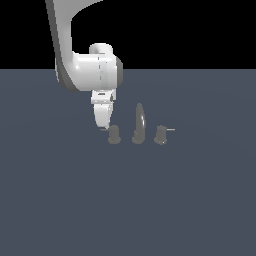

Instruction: Turn on the faucet by rotating a designated handle.

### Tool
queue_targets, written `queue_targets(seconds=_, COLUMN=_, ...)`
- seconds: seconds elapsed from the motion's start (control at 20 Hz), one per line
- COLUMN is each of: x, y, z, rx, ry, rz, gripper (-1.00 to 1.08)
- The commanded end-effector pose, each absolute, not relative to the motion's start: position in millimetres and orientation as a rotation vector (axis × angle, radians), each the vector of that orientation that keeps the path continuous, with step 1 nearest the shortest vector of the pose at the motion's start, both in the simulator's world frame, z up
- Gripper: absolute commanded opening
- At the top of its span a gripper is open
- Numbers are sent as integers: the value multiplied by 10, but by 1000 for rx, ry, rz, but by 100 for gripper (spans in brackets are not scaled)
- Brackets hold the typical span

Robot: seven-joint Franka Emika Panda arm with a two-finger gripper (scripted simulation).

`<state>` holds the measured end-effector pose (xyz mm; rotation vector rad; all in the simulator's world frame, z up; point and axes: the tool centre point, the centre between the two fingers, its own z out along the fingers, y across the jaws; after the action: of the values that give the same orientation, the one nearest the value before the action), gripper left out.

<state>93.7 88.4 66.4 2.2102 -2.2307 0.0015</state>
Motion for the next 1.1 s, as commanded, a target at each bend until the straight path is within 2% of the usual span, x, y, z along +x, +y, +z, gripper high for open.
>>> queue_targets(seconds=0.0, x=967, y=870, z=639, rx=2198, ry=-2244, rz=1, gripper=-100)
queue_targets(seconds=0.3, x=969, y=865, z=634, rx=2196, ry=-2246, rz=1, gripper=-100)
queue_targets(seconds=0.8, x=682, y=1040, z=636, rx=2195, ry=-2247, rz=0, gripper=-100)
queue_targets(seconds=0.9, x=748, y=986, z=637, rx=2193, ry=-2256, rz=9, gripper=-100)
queue_targets(seconds=1.05, x=659, y=980, z=639, rx=2194, ry=-2255, rz=8, gripper=-100)
